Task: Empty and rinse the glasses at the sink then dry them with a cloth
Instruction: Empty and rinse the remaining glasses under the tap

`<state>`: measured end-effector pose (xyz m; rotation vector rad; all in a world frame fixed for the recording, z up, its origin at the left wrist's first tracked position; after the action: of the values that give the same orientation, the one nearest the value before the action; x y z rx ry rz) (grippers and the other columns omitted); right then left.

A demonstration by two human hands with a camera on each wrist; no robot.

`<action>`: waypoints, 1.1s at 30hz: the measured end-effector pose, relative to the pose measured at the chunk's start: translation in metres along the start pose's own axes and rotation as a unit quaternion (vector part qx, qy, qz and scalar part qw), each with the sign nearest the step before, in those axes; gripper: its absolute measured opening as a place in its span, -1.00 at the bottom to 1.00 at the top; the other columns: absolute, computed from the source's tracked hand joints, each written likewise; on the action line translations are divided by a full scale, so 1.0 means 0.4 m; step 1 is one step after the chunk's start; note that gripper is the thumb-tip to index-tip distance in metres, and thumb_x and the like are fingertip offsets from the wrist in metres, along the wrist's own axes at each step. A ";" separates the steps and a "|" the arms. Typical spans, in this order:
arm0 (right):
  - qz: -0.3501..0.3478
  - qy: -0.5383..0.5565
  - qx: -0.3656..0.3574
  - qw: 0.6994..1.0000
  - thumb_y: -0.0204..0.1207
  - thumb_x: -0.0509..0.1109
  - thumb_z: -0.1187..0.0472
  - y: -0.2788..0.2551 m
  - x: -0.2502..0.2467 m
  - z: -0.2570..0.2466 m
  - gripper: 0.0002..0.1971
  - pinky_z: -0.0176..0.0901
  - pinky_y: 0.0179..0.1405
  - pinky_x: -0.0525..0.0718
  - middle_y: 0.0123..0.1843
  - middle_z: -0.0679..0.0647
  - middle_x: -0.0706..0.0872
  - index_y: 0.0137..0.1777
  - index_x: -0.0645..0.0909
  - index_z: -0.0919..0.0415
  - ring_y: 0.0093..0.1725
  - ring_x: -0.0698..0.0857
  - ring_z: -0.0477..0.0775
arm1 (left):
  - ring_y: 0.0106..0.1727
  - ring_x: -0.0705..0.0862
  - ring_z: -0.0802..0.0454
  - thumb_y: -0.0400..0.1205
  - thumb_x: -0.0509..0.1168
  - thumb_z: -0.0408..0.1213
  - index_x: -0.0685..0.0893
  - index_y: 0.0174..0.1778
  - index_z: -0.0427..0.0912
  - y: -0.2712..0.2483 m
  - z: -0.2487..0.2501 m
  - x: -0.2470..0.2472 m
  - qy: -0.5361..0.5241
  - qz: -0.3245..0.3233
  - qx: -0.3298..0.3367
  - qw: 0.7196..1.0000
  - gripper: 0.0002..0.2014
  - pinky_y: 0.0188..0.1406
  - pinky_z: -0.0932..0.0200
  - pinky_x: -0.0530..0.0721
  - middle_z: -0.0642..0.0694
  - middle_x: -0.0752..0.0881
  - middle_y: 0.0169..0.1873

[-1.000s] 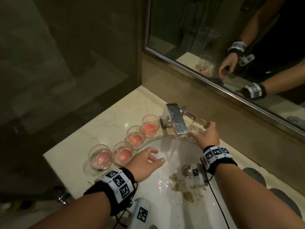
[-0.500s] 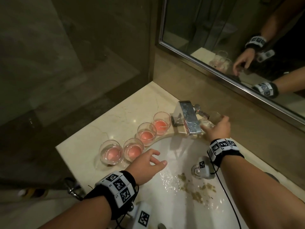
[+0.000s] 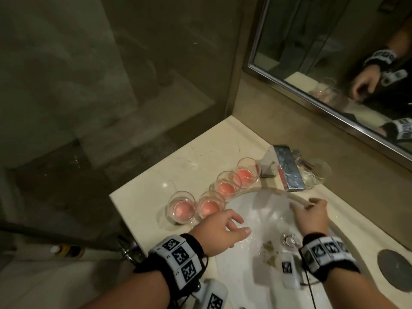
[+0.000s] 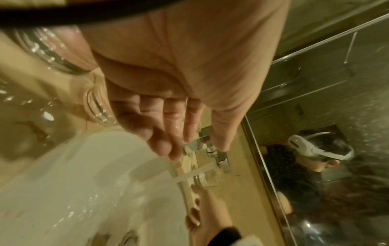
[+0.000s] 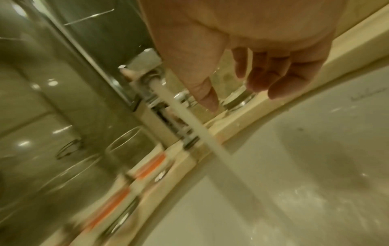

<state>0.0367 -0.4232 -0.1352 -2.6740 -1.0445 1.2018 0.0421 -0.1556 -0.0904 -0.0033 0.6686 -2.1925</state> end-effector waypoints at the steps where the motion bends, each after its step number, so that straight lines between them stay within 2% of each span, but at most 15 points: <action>1: -0.025 -0.015 -0.012 1.000 0.46 0.54 0.14 -0.038 0.013 0.015 -0.48 0.14 0.15 0.64 0.15 0.19 0.62 0.32 0.40 0.23 0.10 0.64 0.23 | -0.35 0.68 0.28 0.56 0.41 0.10 0.64 0.06 0.13 -0.014 0.003 -0.018 -0.007 0.005 0.013 1.000 -0.76 -0.26 0.28 0.59 0.16 0.74 -0.23; 3: -0.058 -0.044 -0.057 0.996 0.48 0.51 0.17 -0.108 0.037 0.030 -0.62 0.05 0.04 0.63 0.02 0.12 0.64 0.23 0.49 0.22 -0.03 0.63 0.13 | -0.38 0.66 0.23 0.54 0.47 -0.01 0.71 -0.09 0.10 -0.043 0.010 -0.064 -0.063 0.039 0.045 0.996 -0.88 -0.27 0.20 0.61 0.13 0.73 -0.36; 5: -0.080 -0.050 -0.093 0.991 0.47 0.51 0.17 -0.166 0.059 0.023 -0.71 0.06 -0.05 0.65 -0.10 0.05 0.65 0.12 0.54 0.15 -0.15 0.64 0.08 | -0.36 0.67 0.13 0.52 0.52 -0.18 0.75 -0.19 0.06 -0.070 0.013 -0.128 -0.142 0.120 0.051 0.981 -0.93 -0.32 0.12 0.64 0.04 0.72 -0.37; 7: -0.095 -0.038 -0.112 0.988 0.45 0.50 0.16 -0.208 0.075 0.007 -0.76 0.09 -0.14 0.70 -0.16 0.01 0.65 0.04 0.53 0.09 -0.21 0.67 0.09 | -0.33 0.63 0.09 0.49 0.55 -0.20 0.73 -0.11 0.08 -0.090 0.020 -0.192 -0.139 0.222 0.044 0.964 -0.85 -0.31 0.12 0.64 -0.02 0.68 -0.26; 9: -0.101 -0.032 -0.125 0.987 0.45 0.49 0.16 -0.241 0.084 -0.015 -0.79 -0.04 -0.27 0.64 -0.18 0.00 0.65 0.01 0.53 0.07 -0.24 0.66 0.06 | -0.09 0.61 0.11 0.42 0.58 -0.06 0.61 0.17 0.11 -0.098 0.020 -0.241 -0.018 0.277 0.027 0.960 -0.56 -0.06 0.15 0.65 0.05 0.62 0.02; 10: -0.104 -0.034 -0.130 0.985 0.46 0.48 0.17 -0.258 0.086 -0.029 -0.80 -0.14 -0.33 0.56 -0.17 0.00 0.65 0.01 0.53 0.08 -0.24 0.65 0.03 | 0.10 0.57 0.09 0.37 0.60 0.02 0.51 0.32 0.13 -0.099 0.018 -0.254 0.046 0.270 0.013 0.962 -0.37 0.12 0.13 0.61 0.07 0.55 0.18; 12: -0.110 -0.022 -0.140 0.984 0.48 0.47 0.20 -0.291 0.089 -0.051 -0.82 -0.23 -0.37 0.44 -0.17 0.02 0.66 0.01 0.54 0.11 -0.26 0.63 0.01 | 0.43 0.41 0.00 0.28 0.61 0.15 0.28 0.55 0.15 -0.092 0.001 -0.260 0.141 0.215 -0.021 0.966 -0.05 0.42 -0.03 0.50 0.03 0.37 0.44; 13: -0.115 -0.015 -0.144 0.983 0.48 0.47 0.21 -0.306 0.091 -0.061 -0.82 -0.25 -0.37 0.43 -0.17 0.04 0.67 0.01 0.55 0.11 -0.27 0.63 0.02 | 0.51 0.33 -0.04 0.25 0.61 0.19 0.19 0.60 0.15 -0.085 -0.014 -0.258 0.178 0.184 -0.033 0.966 0.06 0.49 -0.08 0.44 0.00 0.30 0.52; 15: -0.121 -0.009 -0.151 0.981 0.47 0.47 0.22 -0.338 0.094 -0.073 -0.83 -0.25 -0.35 0.44 -0.18 0.03 0.67 -0.01 0.55 0.10 -0.29 0.62 0.02 | 0.55 0.28 -0.08 0.21 0.61 0.22 0.11 0.64 0.15 -0.073 -0.046 -0.252 0.220 0.140 -0.049 0.964 0.14 0.53 -0.11 0.40 -0.01 0.25 0.57; 17: -0.121 -0.008 -0.153 0.981 0.46 0.48 0.22 -0.363 0.095 -0.080 -0.83 -0.26 -0.33 0.45 -0.19 0.01 0.67 -0.03 0.55 0.09 -0.31 0.61 -0.01 | 0.55 0.29 -0.10 0.27 0.60 0.15 0.14 0.64 0.14 -0.063 -0.076 -0.248 0.241 0.122 -0.049 0.962 0.08 0.51 -0.13 0.41 0.01 0.28 0.57; 21: -0.113 -0.005 -0.149 0.982 0.44 0.48 0.21 -0.399 0.093 -0.081 -0.82 -0.26 -0.32 0.47 -0.21 -0.01 0.68 -0.06 0.54 0.04 -0.35 0.59 -0.04 | 0.50 0.38 -0.11 0.42 0.53 -0.02 0.20 0.62 0.09 -0.051 -0.120 -0.250 0.256 0.144 -0.029 0.956 -0.10 0.45 -0.09 0.48 0.03 0.35 0.58; 25: -0.111 -0.009 -0.153 0.982 0.43 0.49 0.19 -0.431 0.094 -0.070 -0.82 -0.28 -0.33 0.47 -0.22 -0.04 0.68 -0.09 0.52 0.00 -0.35 0.60 -0.05 | 0.40 0.51 -0.10 0.35 0.58 0.01 0.29 0.56 0.08 -0.042 -0.146 -0.258 0.219 0.152 -0.032 0.963 -0.11 0.37 -0.11 0.55 0.00 0.51 0.48; 29: -0.112 0.007 -0.136 0.984 0.41 0.48 0.16 -0.451 0.097 -0.043 -0.79 -0.12 -0.33 0.59 -0.19 -0.06 0.66 -0.07 0.51 -0.05 -0.42 0.57 -0.03 | 0.28 0.62 -0.02 0.24 0.64 0.05 0.39 0.46 0.04 -0.047 -0.155 -0.266 0.187 0.167 -0.028 0.968 -0.12 0.29 0.03 0.60 -0.01 0.62 0.35; 33: -0.091 0.024 -0.136 0.986 0.40 0.50 0.19 -0.464 0.089 -0.020 -0.78 -0.22 -0.35 0.54 -0.15 -0.06 0.66 -0.05 0.52 -0.02 -0.45 0.53 -0.08 | 0.33 0.59 0.01 0.23 0.67 -0.01 0.41 0.47 0.01 -0.095 -0.138 -0.270 0.167 0.195 -0.012 0.966 -0.10 0.33 0.07 0.57 0.00 0.59 0.38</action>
<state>-0.0459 -0.2565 -0.1001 -2.7035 -1.5062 1.0220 0.0739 -0.0327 -0.0968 0.4568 0.8053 -1.8164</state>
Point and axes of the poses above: each hand's wrist, its own y-axis towards the middle knuckle, its own x-axis out of the palm, z = x × y, the point moved 1 cm from there along y, towards the middle knuckle
